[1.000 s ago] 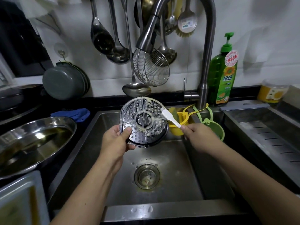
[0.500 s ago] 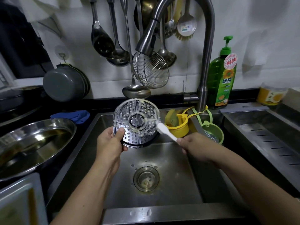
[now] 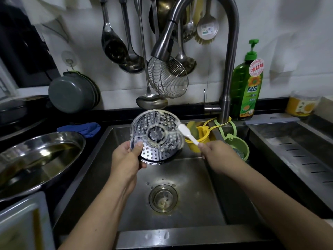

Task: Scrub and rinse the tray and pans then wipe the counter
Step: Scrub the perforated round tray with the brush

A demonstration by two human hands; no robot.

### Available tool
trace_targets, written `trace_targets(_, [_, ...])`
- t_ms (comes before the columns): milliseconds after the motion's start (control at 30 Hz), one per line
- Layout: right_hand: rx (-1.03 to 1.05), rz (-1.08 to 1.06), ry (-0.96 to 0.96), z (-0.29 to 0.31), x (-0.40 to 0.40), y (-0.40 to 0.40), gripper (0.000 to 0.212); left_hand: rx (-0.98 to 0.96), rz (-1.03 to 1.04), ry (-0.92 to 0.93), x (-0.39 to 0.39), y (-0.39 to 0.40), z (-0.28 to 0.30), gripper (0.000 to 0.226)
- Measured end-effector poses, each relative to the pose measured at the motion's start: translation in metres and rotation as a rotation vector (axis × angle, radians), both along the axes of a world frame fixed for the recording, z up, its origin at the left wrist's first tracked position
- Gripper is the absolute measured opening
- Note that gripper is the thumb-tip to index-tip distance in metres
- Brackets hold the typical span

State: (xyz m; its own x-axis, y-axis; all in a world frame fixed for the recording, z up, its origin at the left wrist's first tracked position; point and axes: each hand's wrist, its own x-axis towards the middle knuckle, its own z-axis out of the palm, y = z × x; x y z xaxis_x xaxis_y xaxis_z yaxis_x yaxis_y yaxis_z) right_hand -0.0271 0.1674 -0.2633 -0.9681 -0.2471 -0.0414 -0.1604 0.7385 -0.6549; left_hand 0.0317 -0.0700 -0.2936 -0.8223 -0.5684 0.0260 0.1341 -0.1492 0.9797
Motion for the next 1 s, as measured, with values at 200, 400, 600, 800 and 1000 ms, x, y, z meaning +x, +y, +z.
trace_targets(200, [0.19, 0.232, -0.104, -0.014, 0.015, -0.014, 0.042, 0.074, 0.119, 0.003, -0.001, -0.004, 0.0, 0.019])
trace_targets(400, [0.042, -0.003, 0.025, -0.009, 0.005, -0.012, 0.044, 0.045, 0.097, -0.011, -0.001, 0.001, 0.002, 0.015])
trace_targets(600, [0.155, 0.238, -0.04, -0.019, 0.027, -0.028, 0.045, 0.101, 0.113, -0.017, 0.003, 0.005, 0.006, 0.013])
trace_targets(800, [0.102, 0.155, 0.04, -0.012, 0.021, -0.02, 0.04, 0.145, 0.131, -0.02, 0.004, 0.011, 0.008, 0.015])
trace_targets(1000, [0.055, 0.022, 0.063, -0.014, 0.015, -0.017, 0.044, 0.211, 0.123, -0.021, 0.004, 0.009, 0.008, 0.011])
